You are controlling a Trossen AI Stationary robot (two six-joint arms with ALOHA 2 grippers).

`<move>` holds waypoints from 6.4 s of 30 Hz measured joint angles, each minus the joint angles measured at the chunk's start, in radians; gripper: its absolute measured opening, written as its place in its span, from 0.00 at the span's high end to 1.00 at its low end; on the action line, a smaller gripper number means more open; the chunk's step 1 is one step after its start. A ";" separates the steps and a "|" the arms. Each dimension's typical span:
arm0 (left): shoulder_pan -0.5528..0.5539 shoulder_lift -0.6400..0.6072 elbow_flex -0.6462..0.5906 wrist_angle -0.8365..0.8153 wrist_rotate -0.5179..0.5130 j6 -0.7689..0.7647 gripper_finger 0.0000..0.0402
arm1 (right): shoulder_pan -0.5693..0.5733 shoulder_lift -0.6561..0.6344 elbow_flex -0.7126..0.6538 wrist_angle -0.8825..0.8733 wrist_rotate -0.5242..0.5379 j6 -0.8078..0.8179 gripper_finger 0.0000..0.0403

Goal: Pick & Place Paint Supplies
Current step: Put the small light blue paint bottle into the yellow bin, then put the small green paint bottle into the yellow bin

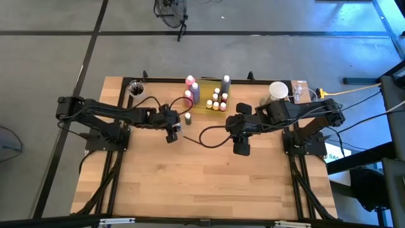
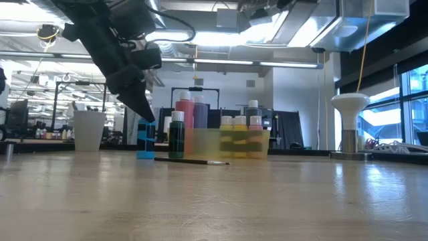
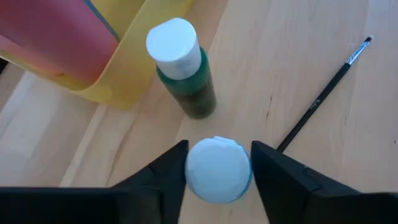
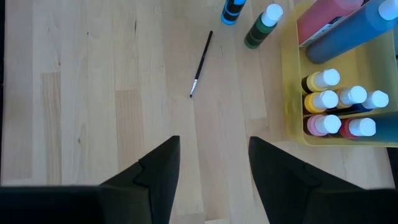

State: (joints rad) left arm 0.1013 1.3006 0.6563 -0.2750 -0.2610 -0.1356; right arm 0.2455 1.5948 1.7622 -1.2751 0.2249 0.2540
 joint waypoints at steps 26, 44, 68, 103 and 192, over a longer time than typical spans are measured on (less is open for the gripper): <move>-0.086 -0.075 0.466 -0.295 -0.206 0.029 0.72 | 0.004 0.000 0.000 -0.003 0.002 0.000 0.52; 0.165 0.244 0.460 0.079 0.033 0.024 0.72 | 0.055 0.000 0.000 -0.001 0.019 0.004 0.52; 0.272 0.421 0.460 0.181 0.111 0.034 0.72 | 0.058 0.000 0.000 0.000 0.035 0.001 0.52; 0.274 0.425 0.461 0.128 0.123 0.037 0.60 | 0.058 0.000 0.000 0.000 0.035 0.001 0.52; 0.143 0.351 0.454 -0.326 0.090 -0.221 0.41 | 0.162 0.000 0.000 0.025 0.037 0.131 0.52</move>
State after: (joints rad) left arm 0.2438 1.6517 1.1107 -0.6006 -0.1712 -0.3569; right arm 0.4079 1.5948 1.7618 -1.2504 0.2615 0.3855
